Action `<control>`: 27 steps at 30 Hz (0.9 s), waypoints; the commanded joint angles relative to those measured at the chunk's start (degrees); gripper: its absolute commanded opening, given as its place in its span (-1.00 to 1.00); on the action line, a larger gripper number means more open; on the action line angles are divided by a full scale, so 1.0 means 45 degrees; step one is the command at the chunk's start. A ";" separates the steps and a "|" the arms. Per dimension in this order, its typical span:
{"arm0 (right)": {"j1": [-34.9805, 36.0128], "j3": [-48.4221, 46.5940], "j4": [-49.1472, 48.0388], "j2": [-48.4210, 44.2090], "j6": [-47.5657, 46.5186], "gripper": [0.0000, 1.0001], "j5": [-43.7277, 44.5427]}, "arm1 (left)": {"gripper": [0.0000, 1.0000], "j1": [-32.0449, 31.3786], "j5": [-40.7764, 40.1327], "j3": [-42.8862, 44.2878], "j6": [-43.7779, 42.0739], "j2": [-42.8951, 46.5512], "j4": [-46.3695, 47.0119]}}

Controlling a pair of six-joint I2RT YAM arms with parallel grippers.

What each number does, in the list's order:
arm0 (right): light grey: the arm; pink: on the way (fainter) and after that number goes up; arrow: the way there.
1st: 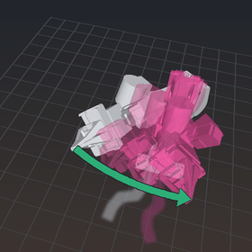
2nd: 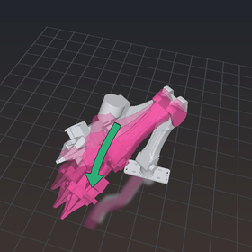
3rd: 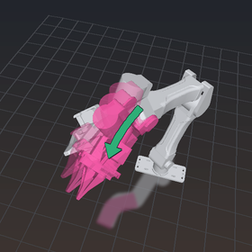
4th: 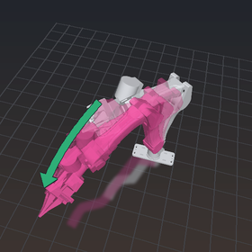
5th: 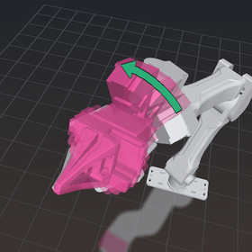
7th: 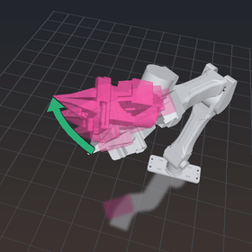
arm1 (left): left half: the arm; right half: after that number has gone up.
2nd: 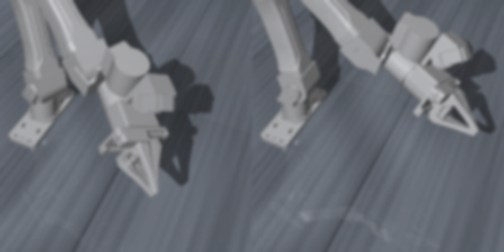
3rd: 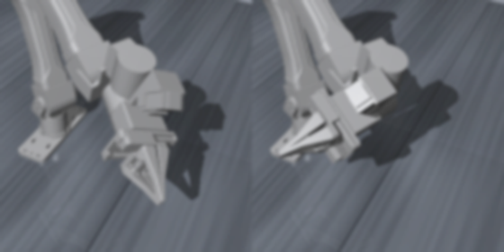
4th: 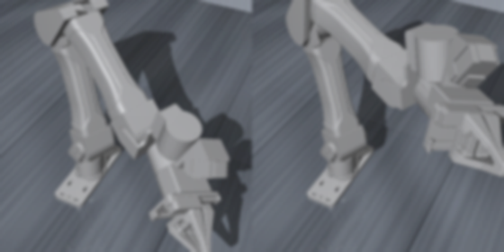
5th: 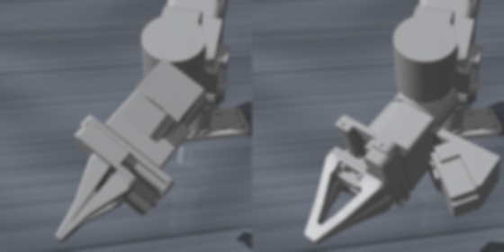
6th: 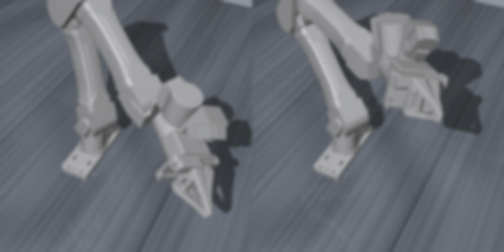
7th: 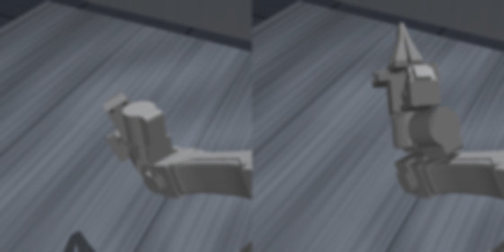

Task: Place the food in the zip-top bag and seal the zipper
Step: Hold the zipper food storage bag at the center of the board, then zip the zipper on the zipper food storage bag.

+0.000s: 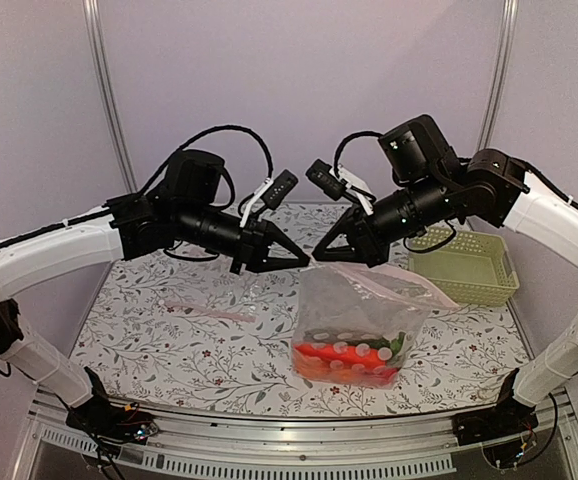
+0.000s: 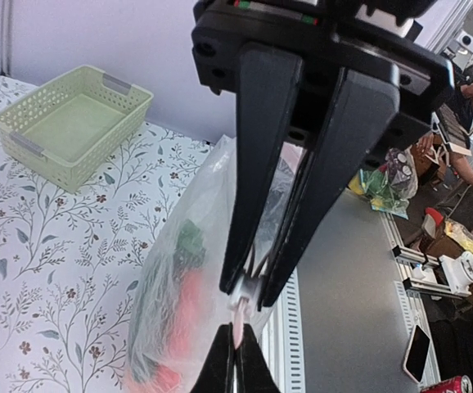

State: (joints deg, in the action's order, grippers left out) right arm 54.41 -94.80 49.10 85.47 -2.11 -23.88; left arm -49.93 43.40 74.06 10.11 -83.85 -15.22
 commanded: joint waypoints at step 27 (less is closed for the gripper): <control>-0.0021 0.0404 0.1046 -0.0556 0.0081 -1.00 0.0716 | -1.00 0.1376 -0.0581 -0.0306 -0.0037 0.1259 -0.0543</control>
State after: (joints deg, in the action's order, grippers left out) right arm 54.65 -93.93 45.15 85.43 -2.09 -22.52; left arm -47.33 42.44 72.69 10.52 -81.01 -15.59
